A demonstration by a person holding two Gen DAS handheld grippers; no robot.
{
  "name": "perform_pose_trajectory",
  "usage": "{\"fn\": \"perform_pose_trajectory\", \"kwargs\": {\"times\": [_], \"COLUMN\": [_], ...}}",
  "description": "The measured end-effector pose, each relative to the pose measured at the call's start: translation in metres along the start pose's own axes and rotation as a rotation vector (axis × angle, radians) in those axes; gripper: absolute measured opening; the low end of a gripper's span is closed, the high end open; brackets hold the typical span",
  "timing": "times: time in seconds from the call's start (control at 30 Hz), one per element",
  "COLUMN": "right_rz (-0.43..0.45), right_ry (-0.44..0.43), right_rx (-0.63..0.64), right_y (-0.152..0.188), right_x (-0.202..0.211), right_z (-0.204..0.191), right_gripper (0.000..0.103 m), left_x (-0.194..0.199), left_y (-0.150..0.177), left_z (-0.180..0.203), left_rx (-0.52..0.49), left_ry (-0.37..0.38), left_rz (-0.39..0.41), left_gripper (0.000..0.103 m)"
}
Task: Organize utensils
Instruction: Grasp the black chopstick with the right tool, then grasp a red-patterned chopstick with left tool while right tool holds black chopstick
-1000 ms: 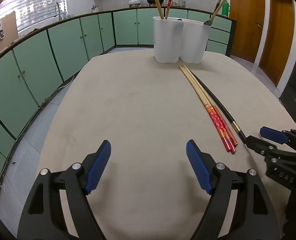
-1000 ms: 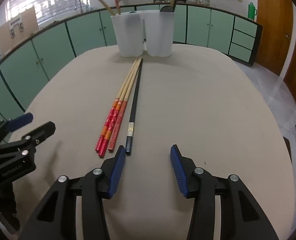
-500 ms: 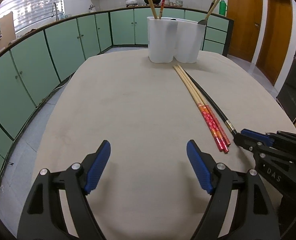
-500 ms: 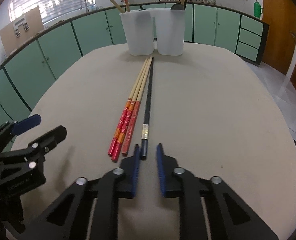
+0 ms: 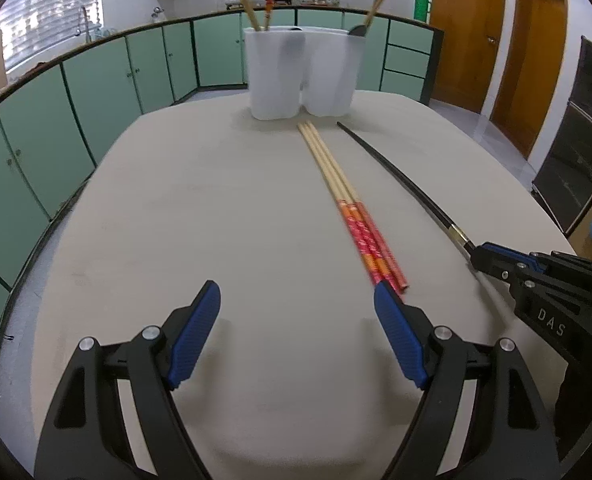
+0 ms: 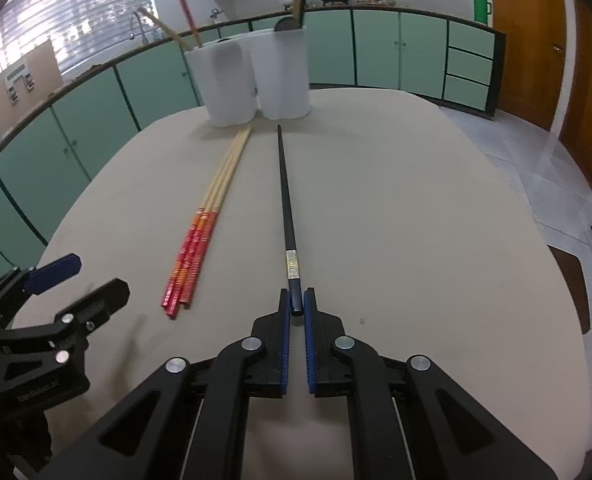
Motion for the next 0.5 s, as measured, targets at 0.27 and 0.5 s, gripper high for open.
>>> {"fn": "perform_pose_trajectory", "kwargs": {"times": [0.27,0.5], "right_rz": [0.005,0.002], "right_ry": [-0.005,-0.018], "right_rx": [-0.005,-0.003], "right_y": [0.001,0.002], "right_x": [0.0,-0.001], "right_z": [0.003,0.002], "right_gripper": [0.007,0.006], "left_x": [-0.012,-0.017], "left_y": [0.001,-0.001], "left_z": [0.021,0.02], "left_rx": [-0.042,-0.033], "left_ry": [-0.005,-0.016], "left_rz": [-0.039,-0.058], "left_gripper": [0.077,0.078]}}
Point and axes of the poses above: each gripper's, at about its wrist camera, not at the fingertips, and x roughly against the way its jaws point, z to its right, y to its underside, the point moved 2 cm from there along -x, roughly the way its jaws point, and after that the axes turned 7 degrees about -y, right-handed, at the moved point
